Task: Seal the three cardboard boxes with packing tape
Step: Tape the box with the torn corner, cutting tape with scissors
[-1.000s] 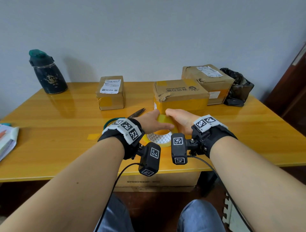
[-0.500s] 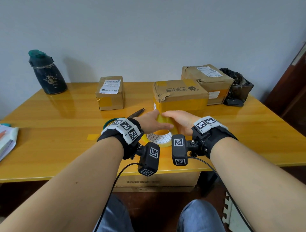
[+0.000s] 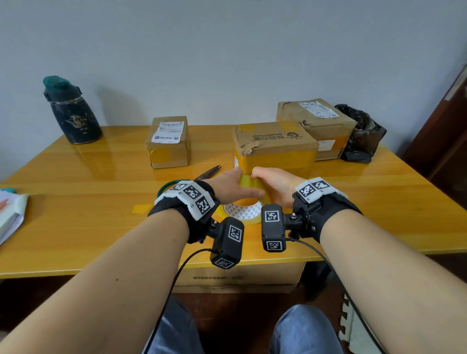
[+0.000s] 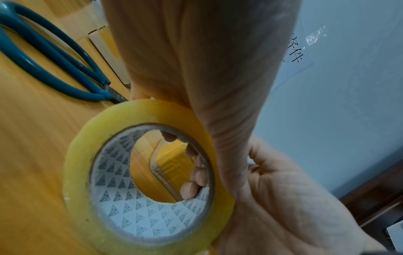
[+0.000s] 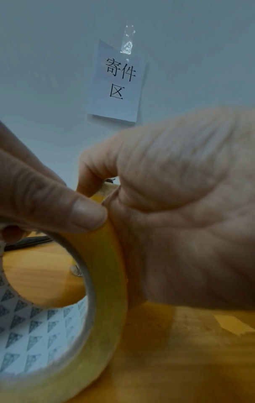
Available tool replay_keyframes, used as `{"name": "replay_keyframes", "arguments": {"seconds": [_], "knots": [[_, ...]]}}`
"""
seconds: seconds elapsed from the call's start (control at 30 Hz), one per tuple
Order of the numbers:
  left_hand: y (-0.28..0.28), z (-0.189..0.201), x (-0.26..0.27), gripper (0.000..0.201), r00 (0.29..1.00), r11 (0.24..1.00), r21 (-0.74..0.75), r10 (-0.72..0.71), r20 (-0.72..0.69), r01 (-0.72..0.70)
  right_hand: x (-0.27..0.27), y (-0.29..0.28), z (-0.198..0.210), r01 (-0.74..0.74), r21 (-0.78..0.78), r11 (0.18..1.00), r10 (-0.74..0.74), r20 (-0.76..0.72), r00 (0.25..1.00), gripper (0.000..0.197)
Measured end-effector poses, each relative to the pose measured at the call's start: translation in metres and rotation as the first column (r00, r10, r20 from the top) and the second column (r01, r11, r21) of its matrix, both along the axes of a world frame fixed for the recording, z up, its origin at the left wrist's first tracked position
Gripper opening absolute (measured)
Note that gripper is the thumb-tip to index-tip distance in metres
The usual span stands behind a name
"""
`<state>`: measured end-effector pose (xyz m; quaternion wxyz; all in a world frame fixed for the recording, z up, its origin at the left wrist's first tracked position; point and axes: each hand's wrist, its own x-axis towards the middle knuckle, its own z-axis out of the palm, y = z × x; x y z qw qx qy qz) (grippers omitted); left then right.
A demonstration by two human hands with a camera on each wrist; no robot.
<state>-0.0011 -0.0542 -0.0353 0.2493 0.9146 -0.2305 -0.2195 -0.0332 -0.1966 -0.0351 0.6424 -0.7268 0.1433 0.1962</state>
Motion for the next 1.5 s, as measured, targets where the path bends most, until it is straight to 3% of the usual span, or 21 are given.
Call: {"name": "replay_keyframes", "arguments": {"seconds": [0.5, 0.8, 1.5], "knots": [[0.0009, 0.0016, -0.0019, 0.056, 1.000, 1.000, -0.016, 0.004, -0.001, -0.004, 0.0029, 0.0035, -0.0004, 0.034, 0.001, 0.999, -0.034, -0.012, 0.999, 0.011], [0.0003, 0.0013, -0.0010, 0.072, 1.000, 1.000, 0.025, -0.004, 0.018, 0.004, -0.0002, 0.0031, 0.0009, -0.021, -0.059, 0.998, 0.021, 0.006, 1.000, 0.014], [-0.0001, 0.0008, -0.0002, 0.074, 1.000, 1.000, 0.018, 0.003, -0.004, -0.002, -0.0013, 0.0031, 0.0023, -0.017, -0.046, 0.999, 0.018, 0.005, 1.000, 0.016]]}}
